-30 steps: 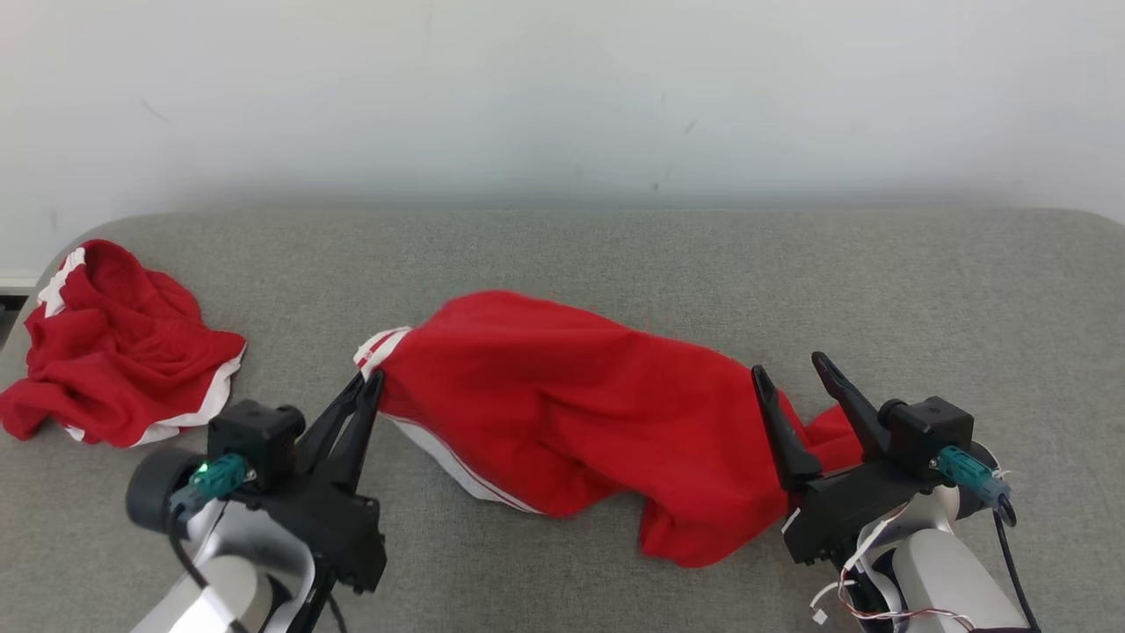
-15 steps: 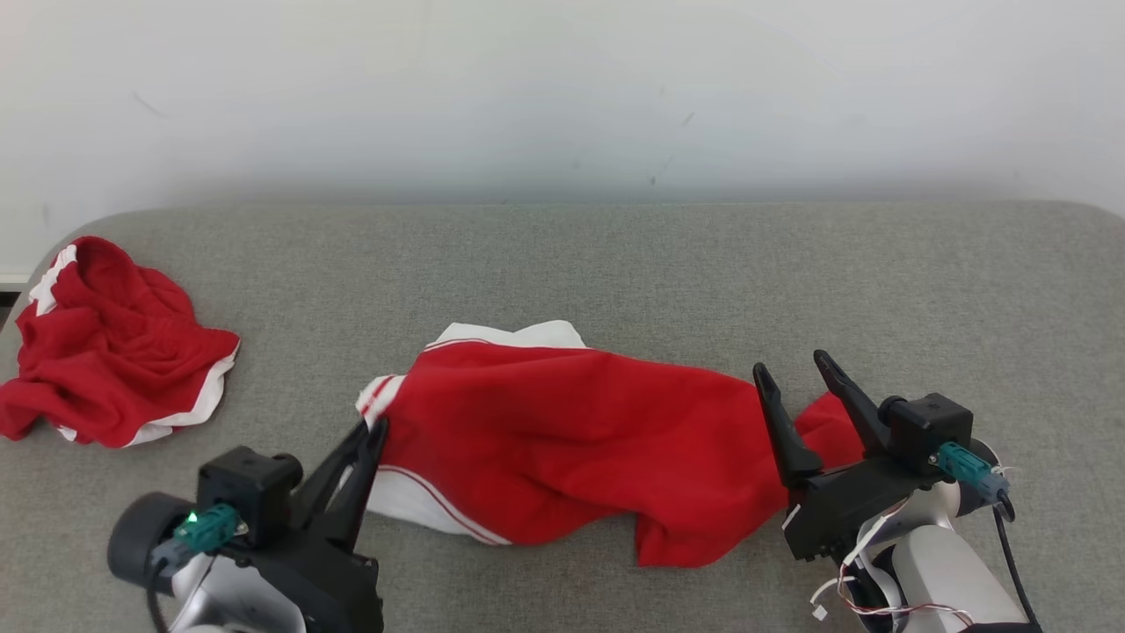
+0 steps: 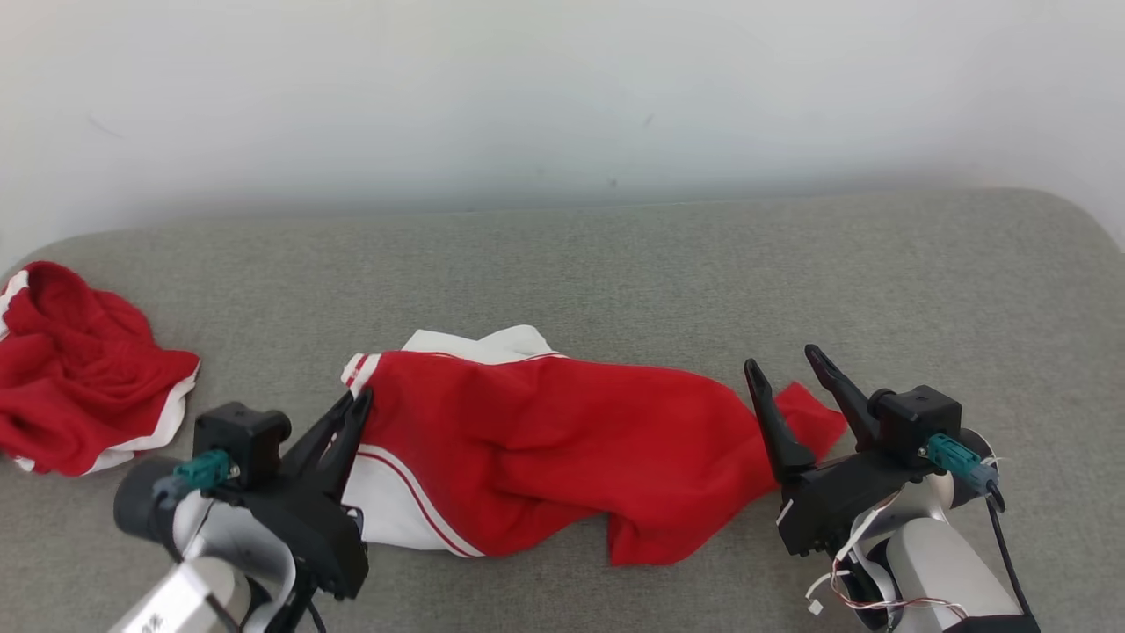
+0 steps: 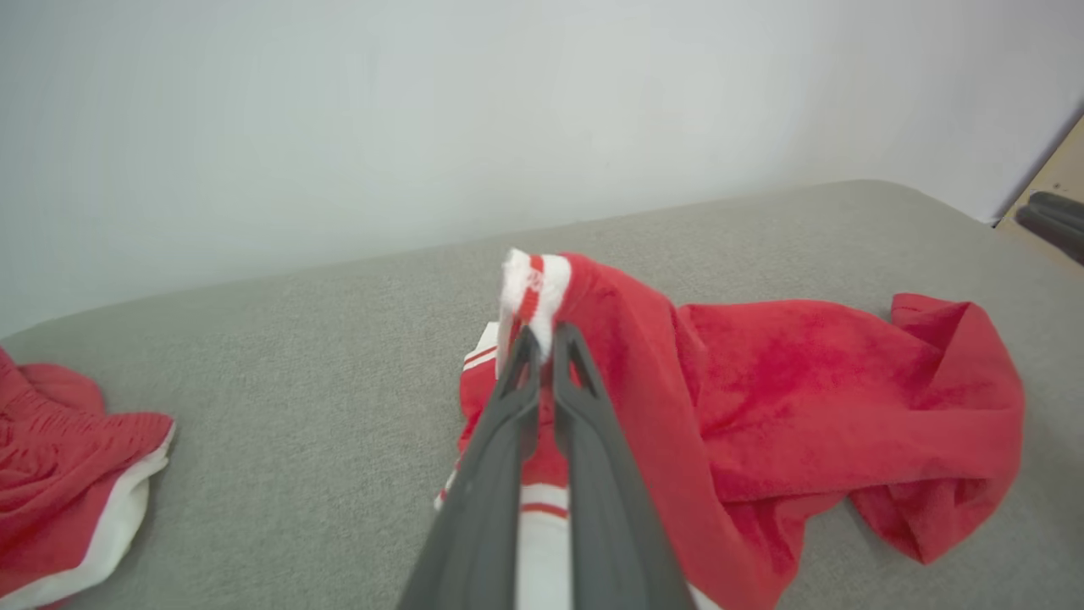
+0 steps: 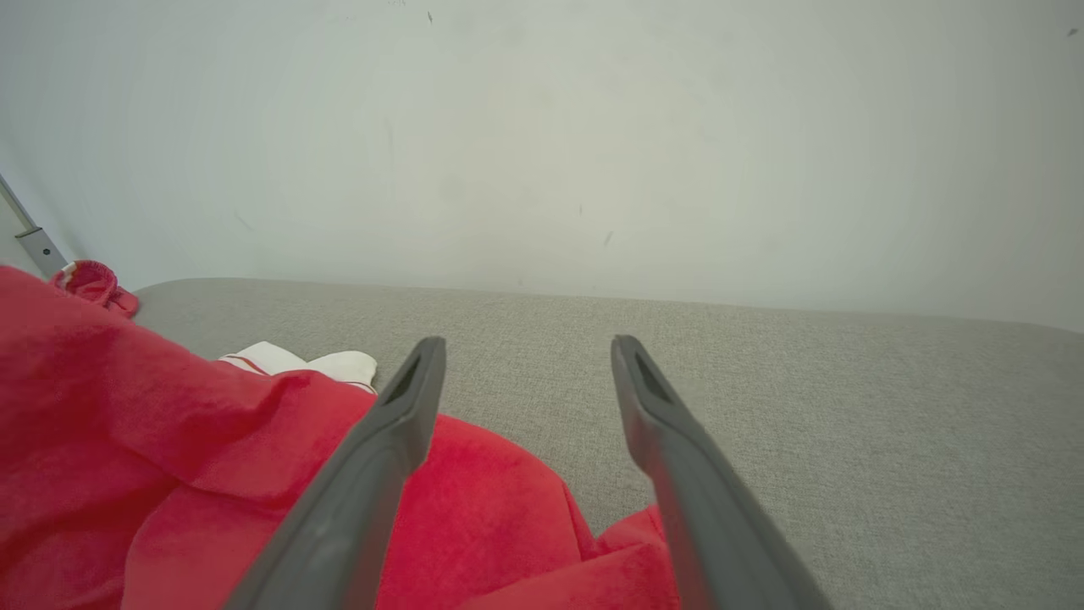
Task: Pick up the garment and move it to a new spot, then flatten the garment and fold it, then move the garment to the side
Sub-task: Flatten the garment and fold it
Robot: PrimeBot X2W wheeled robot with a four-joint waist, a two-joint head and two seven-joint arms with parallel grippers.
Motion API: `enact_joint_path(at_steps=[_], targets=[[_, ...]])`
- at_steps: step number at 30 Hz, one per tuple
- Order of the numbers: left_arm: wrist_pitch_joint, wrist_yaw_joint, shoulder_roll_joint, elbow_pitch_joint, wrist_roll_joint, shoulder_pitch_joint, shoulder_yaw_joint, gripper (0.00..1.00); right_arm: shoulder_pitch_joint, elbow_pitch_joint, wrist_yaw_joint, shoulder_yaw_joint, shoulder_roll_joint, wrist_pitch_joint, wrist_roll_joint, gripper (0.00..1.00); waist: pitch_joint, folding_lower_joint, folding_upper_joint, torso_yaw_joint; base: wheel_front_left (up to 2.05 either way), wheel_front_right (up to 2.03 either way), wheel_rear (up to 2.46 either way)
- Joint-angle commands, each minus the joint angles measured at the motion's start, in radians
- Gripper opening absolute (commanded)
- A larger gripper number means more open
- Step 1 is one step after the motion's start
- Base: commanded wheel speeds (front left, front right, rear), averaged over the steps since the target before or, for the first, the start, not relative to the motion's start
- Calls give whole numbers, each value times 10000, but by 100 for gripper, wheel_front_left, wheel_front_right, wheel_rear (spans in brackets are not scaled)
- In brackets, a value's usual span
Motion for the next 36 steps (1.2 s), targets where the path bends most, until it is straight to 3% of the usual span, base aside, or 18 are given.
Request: enact_joint_path(at_steps=[1, 12, 18, 28, 36], targets=[[-66, -80, -3, 173, -100, -195, 31, 0, -128, -15, -3, 23, -51, -15, -15, 100, 44, 0, 0, -187, 0, 0, 0], [-718, -1611, -836, 3460, -527, -1648, -9, 0, -337, -132, -3, 52, -49, -2, -100, 100, 458, 0, 0, -1180, 0, 0, 0], [-1387, -2212, -1271, 5408, -534, -2401, -46, 0, -476, -190, -3, 138, -48, -25, -124, 100, 780, 0, 0, -1640, 0, 0, 0], [-2345, -2679, -1929, 7719, -303, -3744, -170, 0, -570, -330, -3, 132, -48, 31, -303, 100, 1077, 0, 0, -1846, 0, 0, 0], [-2478, -2804, -2261, 8514, -295, -4134, -246, 0, -606, -362, -3, 278, -49, 78, -281, 100, 1129, 0, 0, -1771, 0, 0, 0]])
